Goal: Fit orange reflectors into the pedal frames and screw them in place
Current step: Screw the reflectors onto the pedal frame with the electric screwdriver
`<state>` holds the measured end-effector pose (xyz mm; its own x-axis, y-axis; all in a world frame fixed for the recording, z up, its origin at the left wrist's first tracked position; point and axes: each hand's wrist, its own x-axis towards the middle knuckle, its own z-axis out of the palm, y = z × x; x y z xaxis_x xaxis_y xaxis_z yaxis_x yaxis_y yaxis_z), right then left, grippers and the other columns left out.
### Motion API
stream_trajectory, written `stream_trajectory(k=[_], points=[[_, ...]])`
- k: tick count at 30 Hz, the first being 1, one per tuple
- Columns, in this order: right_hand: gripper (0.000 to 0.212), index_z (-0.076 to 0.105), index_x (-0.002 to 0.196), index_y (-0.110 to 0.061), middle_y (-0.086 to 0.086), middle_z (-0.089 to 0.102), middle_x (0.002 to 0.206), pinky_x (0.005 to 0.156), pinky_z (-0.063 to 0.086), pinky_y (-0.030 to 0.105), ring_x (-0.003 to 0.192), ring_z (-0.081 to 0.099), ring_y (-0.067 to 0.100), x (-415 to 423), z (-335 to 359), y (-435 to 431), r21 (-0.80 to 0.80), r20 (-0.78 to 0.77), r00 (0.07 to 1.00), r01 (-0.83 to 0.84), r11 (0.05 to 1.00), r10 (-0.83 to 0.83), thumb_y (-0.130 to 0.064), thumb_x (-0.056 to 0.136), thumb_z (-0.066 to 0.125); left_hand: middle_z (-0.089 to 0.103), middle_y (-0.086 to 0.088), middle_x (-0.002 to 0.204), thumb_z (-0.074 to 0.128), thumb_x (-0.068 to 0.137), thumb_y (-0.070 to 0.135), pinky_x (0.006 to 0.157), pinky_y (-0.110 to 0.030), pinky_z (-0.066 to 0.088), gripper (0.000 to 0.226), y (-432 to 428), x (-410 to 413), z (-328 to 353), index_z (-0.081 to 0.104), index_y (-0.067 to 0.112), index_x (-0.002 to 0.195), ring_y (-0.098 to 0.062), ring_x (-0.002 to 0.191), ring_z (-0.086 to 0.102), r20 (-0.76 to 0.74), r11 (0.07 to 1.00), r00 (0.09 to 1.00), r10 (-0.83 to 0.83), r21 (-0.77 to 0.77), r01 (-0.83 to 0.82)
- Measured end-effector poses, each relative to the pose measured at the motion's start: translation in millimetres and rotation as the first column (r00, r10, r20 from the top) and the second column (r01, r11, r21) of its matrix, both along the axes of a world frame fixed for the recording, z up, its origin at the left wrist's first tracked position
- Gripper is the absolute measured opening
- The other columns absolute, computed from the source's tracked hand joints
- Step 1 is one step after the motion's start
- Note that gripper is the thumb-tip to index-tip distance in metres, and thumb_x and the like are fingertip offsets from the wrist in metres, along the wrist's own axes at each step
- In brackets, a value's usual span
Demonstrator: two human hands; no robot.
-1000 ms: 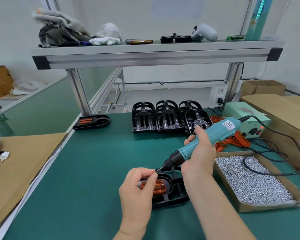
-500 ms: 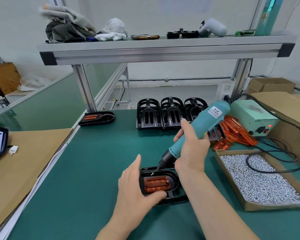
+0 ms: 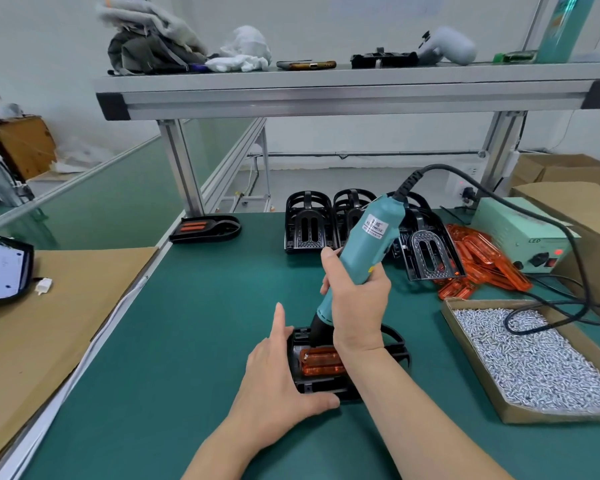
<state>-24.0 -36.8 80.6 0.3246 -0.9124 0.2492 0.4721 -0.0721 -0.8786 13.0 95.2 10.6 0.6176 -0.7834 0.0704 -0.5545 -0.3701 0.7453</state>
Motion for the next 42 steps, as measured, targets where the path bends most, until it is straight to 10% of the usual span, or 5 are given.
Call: stream_trajectory(k=[12, 42], points=[[0.035, 0.057, 0.083, 0.002, 0.009, 0.053, 0.060, 0.056, 0.046, 0.035, 0.054, 0.049, 0.022, 4.4, -2.4, 5.5, -0.079, -0.054, 0.998, -0.049, 0.996, 0.045, -0.027, 0.078, 0.075, 0.033, 0.024, 0.144, 0.071, 0.046, 0.075, 0.112, -0.029, 0.029, 0.148, -0.9, -0.9, -0.2, -0.026, 0.036, 0.151, -0.008, 0.134, 0.028, -0.013, 0.999, 0.999, 0.032, 0.010, -0.032], [0.025, 0.056, 0.076, -0.013, -0.005, 0.054, 0.059, 0.055, 0.046, 0.025, 0.055, 0.049, 0.013, 6.1, -8.7, 9.6, -0.098, -0.141, 0.987, -0.094, 0.991, 0.080, -0.029, 0.077, 0.076, 0.039, 0.032, 0.137, 0.079, 0.045, 0.068, 0.108, -0.029, 0.038, 0.148, -2.0, -1.2, -0.4, -0.015, 0.035, 0.155, 0.000, 0.131, 0.037, -0.023, 0.999, 0.999, 0.048, -0.022, -0.048]])
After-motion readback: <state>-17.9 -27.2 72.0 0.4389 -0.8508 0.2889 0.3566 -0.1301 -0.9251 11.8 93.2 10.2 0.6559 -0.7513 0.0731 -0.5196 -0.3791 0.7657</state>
